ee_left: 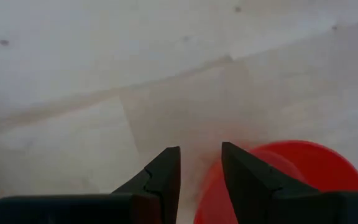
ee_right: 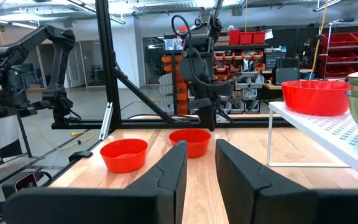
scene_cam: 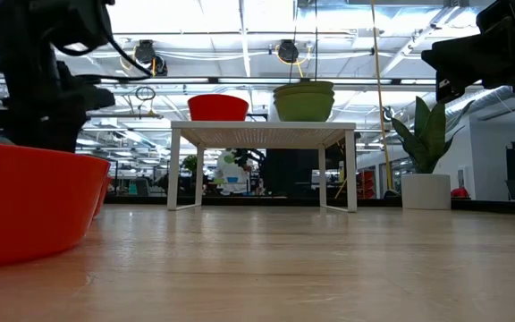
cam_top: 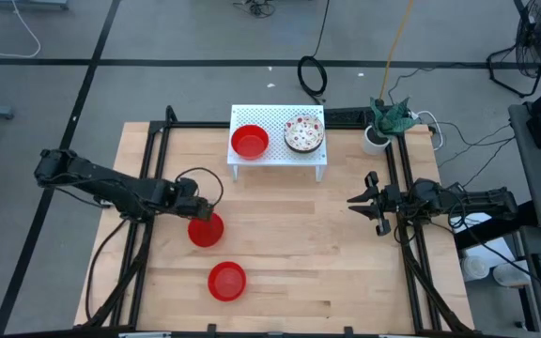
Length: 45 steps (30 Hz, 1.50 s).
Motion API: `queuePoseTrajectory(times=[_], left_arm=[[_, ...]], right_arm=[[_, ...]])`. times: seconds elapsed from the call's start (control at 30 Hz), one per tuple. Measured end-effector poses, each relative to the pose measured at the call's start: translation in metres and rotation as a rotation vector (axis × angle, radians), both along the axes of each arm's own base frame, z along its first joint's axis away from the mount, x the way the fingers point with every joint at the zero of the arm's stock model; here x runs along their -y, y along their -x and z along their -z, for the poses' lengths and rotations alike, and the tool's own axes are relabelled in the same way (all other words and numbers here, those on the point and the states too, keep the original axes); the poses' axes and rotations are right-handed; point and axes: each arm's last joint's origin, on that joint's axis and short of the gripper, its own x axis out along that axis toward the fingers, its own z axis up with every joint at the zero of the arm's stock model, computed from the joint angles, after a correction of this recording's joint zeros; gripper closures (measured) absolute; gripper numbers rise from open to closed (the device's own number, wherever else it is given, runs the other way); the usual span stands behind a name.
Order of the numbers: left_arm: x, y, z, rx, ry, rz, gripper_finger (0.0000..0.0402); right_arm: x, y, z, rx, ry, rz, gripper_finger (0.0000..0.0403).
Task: Pick & Place Mini bowls
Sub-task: Stack the top red bowl on the red bowl on the shelf
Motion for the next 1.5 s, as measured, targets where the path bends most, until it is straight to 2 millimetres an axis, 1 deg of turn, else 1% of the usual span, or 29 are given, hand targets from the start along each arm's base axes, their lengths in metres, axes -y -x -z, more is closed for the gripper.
queuePoseTrajectory(times=[0.2,0.4,0.5,0.67,0.93,1.07,1.17,1.33,1.5], left_arm=[[0.003,0.006,-0.009,0.057,0.055,0.023,0.0282],[0.012,0.009,-0.011,0.046,0.234,0.057,0.0282],[0.018,0.009,-0.009,0.020,0.286,0.052,0.0282],[0.024,0.009,-0.005,-0.018,0.292,0.016,0.0282],[0.034,0.010,0.007,-0.145,0.338,-0.097,0.0282],[0.038,0.007,0.015,-0.191,0.321,-0.129,0.0282],[0.039,0.002,0.019,-0.189,0.301,-0.133,0.0282],[0.039,-0.007,0.023,-0.104,0.245,-0.108,0.0282],[0.031,-0.013,0.022,-0.023,0.127,-0.114,0.0282]], right_arm=[[0.000,0.000,0.000,0.000,0.000,0.000,0.0330],[0.000,0.000,0.000,0.000,0.000,0.000,0.0330],[0.000,0.000,0.000,0.000,0.000,0.000,0.0330],[0.000,0.000,0.000,0.000,0.000,0.000,0.0330],[0.000,0.000,0.000,0.000,0.000,0.000,0.0330],[0.000,0.000,0.000,0.000,0.000,0.001,0.0330],[0.000,0.000,0.000,0.000,0.000,0.000,0.0330],[0.000,0.000,0.000,0.000,0.000,0.000,0.0330],[0.000,0.000,0.000,-0.001,0.000,0.000,0.0330]])
